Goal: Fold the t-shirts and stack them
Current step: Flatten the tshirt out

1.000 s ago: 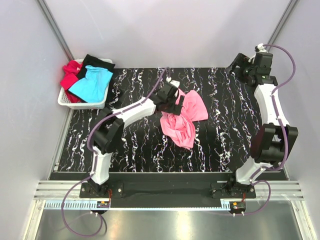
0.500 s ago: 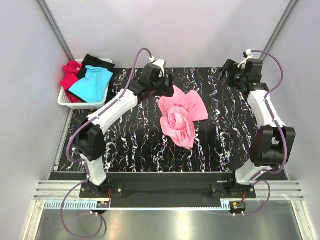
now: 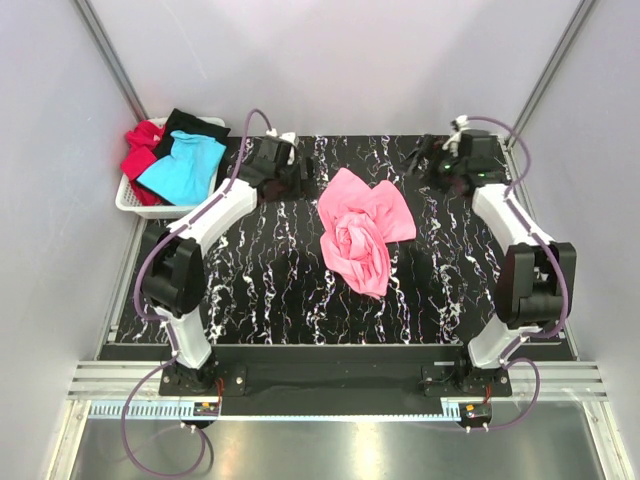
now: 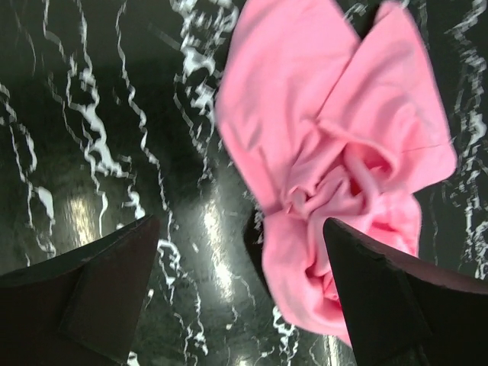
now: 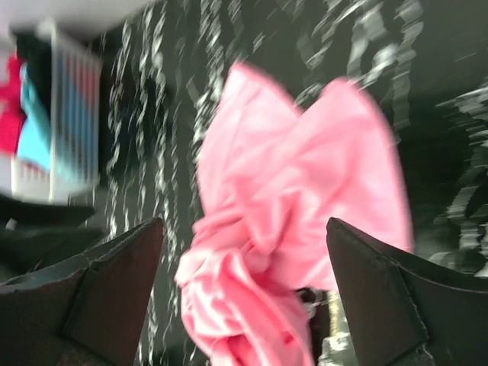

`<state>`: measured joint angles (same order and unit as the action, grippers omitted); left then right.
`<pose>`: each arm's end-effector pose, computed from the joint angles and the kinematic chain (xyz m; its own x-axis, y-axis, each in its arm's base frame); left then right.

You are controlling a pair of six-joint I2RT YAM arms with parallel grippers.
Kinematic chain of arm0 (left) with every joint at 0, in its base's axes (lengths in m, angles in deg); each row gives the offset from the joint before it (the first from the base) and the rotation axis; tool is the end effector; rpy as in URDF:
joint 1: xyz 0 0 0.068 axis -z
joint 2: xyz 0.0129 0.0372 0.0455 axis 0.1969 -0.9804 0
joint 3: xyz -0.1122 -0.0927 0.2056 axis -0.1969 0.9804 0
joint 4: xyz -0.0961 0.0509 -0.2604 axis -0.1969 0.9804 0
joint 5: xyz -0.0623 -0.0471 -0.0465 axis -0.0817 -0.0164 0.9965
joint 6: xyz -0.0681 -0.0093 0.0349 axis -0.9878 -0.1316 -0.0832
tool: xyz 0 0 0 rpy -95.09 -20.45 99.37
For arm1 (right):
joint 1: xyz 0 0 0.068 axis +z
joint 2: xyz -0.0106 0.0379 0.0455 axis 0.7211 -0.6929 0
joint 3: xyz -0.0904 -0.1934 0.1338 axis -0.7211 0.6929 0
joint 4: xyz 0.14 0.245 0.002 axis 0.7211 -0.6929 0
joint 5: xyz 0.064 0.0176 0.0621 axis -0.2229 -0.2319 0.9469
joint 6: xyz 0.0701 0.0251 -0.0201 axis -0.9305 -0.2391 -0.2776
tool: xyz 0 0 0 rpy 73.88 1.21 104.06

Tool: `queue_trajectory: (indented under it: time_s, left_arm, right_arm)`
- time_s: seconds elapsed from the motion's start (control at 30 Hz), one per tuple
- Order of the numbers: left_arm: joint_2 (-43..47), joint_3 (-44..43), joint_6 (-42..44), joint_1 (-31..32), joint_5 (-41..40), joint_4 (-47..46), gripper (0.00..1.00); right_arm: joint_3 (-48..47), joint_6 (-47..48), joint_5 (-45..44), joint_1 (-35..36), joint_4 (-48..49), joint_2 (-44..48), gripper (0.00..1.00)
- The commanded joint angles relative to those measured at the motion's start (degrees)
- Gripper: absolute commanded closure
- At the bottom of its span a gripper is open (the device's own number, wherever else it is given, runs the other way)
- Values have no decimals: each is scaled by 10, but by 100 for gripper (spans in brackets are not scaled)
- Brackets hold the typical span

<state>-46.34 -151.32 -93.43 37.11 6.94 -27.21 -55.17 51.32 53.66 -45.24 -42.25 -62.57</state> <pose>0.4086 -0.2011 0.2390 -0.7517 -0.0819 -0.6544 0.1845 0.9265 -0.3279 0.4320 0.0327 0.2523 -0.6190 0.4169 -0.6656 -0.0750 0.8122 0.5785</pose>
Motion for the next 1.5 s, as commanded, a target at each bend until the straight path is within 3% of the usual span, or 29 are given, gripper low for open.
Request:
queue_trajectory:
  time_s: [0.0, 0.17, 0.43, 0.7, 0.93, 0.97, 1.07, 1.1, 1.13, 1.47]
  left_arm:
    - [39, 32, -32, -7, 34, -10, 8]
    - [85, 108, -64, -12, 58, -22, 15]
    - [98, 144, -69, 0, 64, -23, 19]
    - [53, 117, -70, 46, 31, -25, 21]
    - [45, 131, -95, 60, 2, -32, 23]
    - [42, 132, -94, 64, 2, -32, 23]
    - [36, 131, -92, 74, 6, -38, 24]
    - [34, 132, -92, 76, 4, -40, 24]
    - [34, 133, -93, 78, 4, -41, 24]
    - [-28, 104, -127, 95, 3, -73, 30]
  right_arm:
    - [16, 10, 41, 66, 4, 14, 5]
    - [43, 15, 25, 125, -11, 2, 26]
    - [74, 6, -8, 160, -23, -20, 32]
    - [22, 9, -18, 172, -51, -65, 37]
    - [-2, 24, -59, 190, -70, -104, 51]
    - [-4, 24, -60, 190, -70, -105, 60]
    - [-9, 24, -54, 190, -70, -109, 74]
    - [-12, 23, -54, 190, -71, -107, 91]
    - [-14, 22, -57, 190, -75, -100, 100]
    - [3, 34, -268, 190, -138, 74, 100]
